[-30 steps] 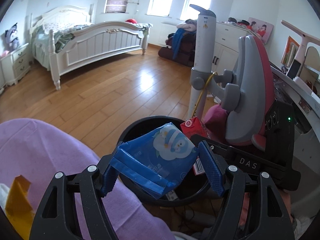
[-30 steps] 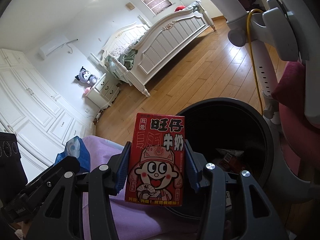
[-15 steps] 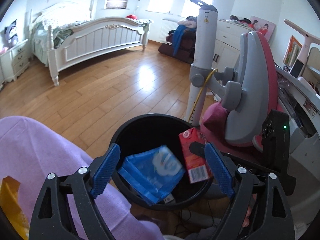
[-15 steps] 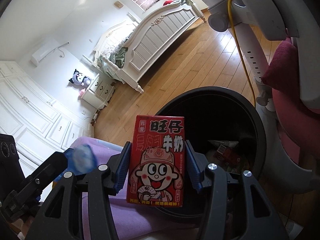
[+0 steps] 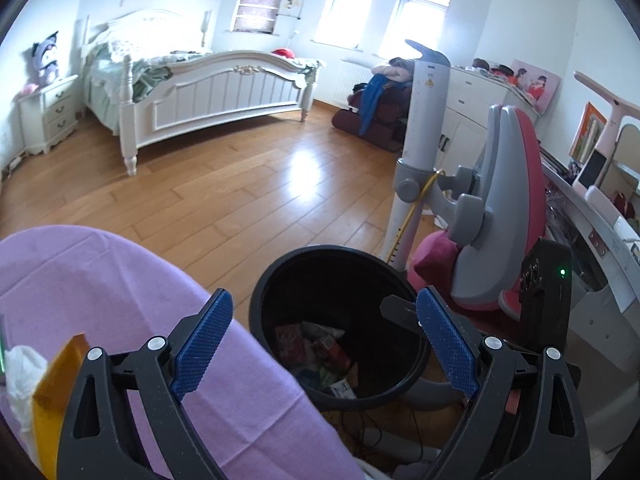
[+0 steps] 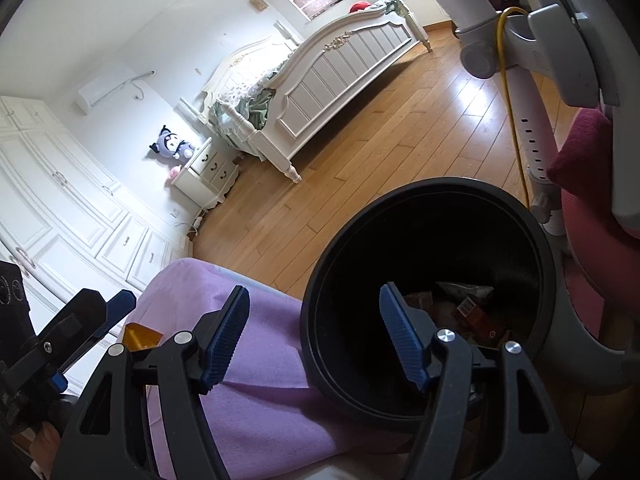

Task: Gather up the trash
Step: 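Move both tools back over the table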

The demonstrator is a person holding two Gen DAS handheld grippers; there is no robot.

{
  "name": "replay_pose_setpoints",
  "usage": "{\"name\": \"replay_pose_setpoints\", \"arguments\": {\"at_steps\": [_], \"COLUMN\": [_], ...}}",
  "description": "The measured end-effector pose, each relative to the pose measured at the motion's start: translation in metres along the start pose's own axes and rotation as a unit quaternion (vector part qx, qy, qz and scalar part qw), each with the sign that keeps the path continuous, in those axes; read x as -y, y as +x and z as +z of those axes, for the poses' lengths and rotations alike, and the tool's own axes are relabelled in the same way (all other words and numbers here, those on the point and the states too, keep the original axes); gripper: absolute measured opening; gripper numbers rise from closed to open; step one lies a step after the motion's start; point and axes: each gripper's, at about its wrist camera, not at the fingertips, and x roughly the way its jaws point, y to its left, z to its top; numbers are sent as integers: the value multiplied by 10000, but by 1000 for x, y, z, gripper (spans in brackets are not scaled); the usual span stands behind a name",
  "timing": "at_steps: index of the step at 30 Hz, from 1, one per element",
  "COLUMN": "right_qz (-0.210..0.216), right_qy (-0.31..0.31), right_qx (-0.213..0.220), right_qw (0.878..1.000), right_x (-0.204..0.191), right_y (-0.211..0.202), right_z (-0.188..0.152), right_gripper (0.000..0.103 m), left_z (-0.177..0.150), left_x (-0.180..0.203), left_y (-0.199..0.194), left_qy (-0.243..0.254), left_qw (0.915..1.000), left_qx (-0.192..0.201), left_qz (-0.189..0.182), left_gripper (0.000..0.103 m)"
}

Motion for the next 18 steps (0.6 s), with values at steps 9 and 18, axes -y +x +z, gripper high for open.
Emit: {"name": "replay_pose_setpoints", "arguments": {"at_steps": [9,18], "right_qz": [410,830], "right_qy": [-773,-1485], "right_qx": [-343,-768], "right_qw": [9956,9824], "right_x": [-79,-155], "right_y": [22,52], "right_z": [-13,-30], "right_gripper": [72,72], "left_z": [-4,-27], "left_x": [-90,-214], "left_y": [-76,-143], "left_qy": [-662,-1428], "left_qw": [9936,9653], "left_qx": [424,472], "left_qz": [813,2135], "left_gripper": [95,96]}}
